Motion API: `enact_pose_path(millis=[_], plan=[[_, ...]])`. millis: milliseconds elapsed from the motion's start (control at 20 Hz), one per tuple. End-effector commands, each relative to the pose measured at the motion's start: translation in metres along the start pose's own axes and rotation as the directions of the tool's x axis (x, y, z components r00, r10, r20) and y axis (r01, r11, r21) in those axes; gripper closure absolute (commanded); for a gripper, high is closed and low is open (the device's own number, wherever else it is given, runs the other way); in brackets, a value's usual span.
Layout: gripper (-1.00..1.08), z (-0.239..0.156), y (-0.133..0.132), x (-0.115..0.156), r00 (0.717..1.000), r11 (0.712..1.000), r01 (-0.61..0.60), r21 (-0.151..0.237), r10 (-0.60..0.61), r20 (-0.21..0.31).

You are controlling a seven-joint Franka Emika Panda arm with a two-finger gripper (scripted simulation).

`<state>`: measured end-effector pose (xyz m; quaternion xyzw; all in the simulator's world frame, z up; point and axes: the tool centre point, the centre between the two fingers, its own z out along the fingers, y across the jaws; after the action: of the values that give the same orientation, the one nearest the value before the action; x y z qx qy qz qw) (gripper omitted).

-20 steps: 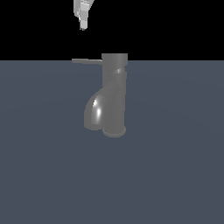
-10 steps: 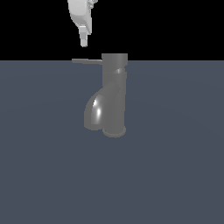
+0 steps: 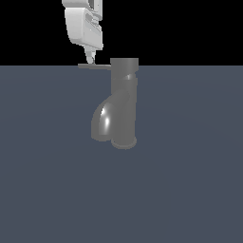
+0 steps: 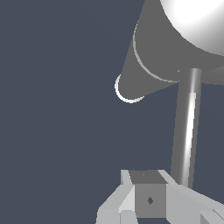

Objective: Turn on the faucet by rotating a designated handle.

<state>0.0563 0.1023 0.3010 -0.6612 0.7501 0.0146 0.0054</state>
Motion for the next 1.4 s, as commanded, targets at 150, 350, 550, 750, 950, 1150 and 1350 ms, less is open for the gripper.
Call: enact_pose_path(millis=[150,350,550,750,950,1150,1350], plan=[[1.08,0.011,-0.009,-0.004,0.997,0.997,-0.071,0.012,0.071,-0.018],[1.08,0.015,-0.012,-0.006,0.995,0.995,-0.096,0.016,0.096,-0.024],[1.08,0.016,-0.013,-0.006,0.994,0.995,-0.101,0.017,0.102,-0.026],[1.08,0.016,-0.01,-0.007,0.995,0.995,-0.1,0.017,0.1,-0.026],[1.08,0.016,0.0,-0.007,0.995,0.995,-0.1,0.017,0.1,-0.026],[1.08,0.017,0.011,-0.007,0.995,0.995,-0.1,0.017,0.1,-0.026],[1.08,0.017,0.021,-0.007,0.995,0.995,-0.1,0.017,0.1,-0.026]])
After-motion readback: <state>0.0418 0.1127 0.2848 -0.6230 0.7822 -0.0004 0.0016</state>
